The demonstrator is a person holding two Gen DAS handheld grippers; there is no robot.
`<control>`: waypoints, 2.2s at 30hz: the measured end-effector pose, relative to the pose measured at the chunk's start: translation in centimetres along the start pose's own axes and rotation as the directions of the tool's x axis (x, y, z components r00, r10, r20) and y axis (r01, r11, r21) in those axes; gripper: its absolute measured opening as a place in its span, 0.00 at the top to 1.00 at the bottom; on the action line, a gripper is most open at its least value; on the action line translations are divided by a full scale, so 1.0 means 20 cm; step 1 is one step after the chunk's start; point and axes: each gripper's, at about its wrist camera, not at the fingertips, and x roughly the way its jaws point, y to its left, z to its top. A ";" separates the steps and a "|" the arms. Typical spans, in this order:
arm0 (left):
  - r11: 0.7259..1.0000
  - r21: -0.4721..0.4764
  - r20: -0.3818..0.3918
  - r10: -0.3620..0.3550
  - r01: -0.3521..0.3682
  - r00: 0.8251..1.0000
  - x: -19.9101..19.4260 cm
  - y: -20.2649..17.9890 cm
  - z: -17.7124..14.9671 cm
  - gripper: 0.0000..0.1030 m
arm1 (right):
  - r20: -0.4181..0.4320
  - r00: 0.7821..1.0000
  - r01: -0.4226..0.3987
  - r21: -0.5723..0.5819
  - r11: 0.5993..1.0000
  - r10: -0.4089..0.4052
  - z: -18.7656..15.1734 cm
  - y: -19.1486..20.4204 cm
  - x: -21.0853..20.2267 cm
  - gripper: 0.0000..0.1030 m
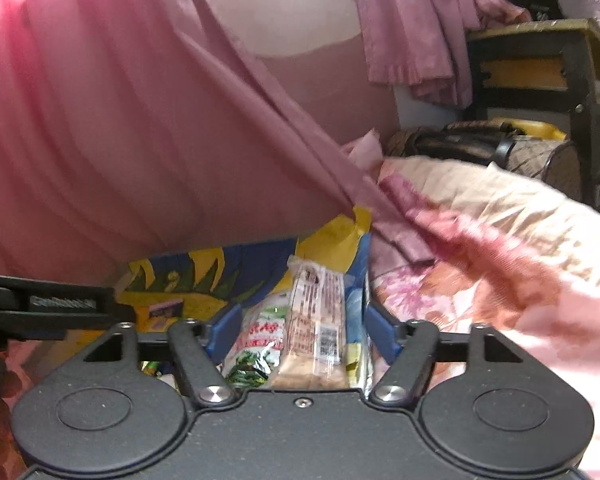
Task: Organize snacks
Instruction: 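Open the left tool over the box while the right tool releases the clear bar inside, then withdraw both open tools from the box toward the remaining snacks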
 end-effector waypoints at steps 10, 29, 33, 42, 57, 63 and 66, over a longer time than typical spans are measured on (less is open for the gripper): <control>0.995 -0.043 0.171 0.093 -0.086 0.981 -0.48 0.13 0.03 0.00 | 0.163 0.987 -0.014 0.034 0.999 0.008 0.11 0.01 -0.44 0.02; 0.992 0.011 0.202 0.120 -0.124 0.972 -1.17 0.38 -0.34 0.00 | 0.285 0.957 -0.054 0.031 0.998 0.043 -0.07 0.21 -1.20 0.01; 0.991 0.035 0.191 0.118 -0.127 0.974 -1.25 0.44 -0.43 0.00 | 0.272 0.961 -0.055 0.013 0.998 0.049 -0.15 0.27 -1.29 0.01; 0.989 0.051 0.163 0.132 -0.142 0.978 -1.35 0.60 -0.59 0.00 | 0.187 0.981 -0.049 -0.038 0.998 0.055 -0.32 0.40 -1.42 0.01; 0.986 0.129 0.039 0.098 -0.102 0.994 -1.27 0.75 -0.83 0.00 | -0.009 0.995 -0.099 -0.134 0.986 0.098 -0.55 0.59 -1.40 0.01; 0.987 0.141 -0.048 0.083 -0.076 0.995 -1.16 0.79 -0.86 0.00 | -0.079 0.994 -0.089 -0.146 0.985 0.078 -0.58 0.59 -1.33 0.01; 0.989 0.131 -0.077 0.084 -0.073 0.993 -1.11 0.82 -0.87 0.00 | -0.116 0.990 -0.094 -0.155 0.983 0.077 -0.60 0.60 -1.30 0.01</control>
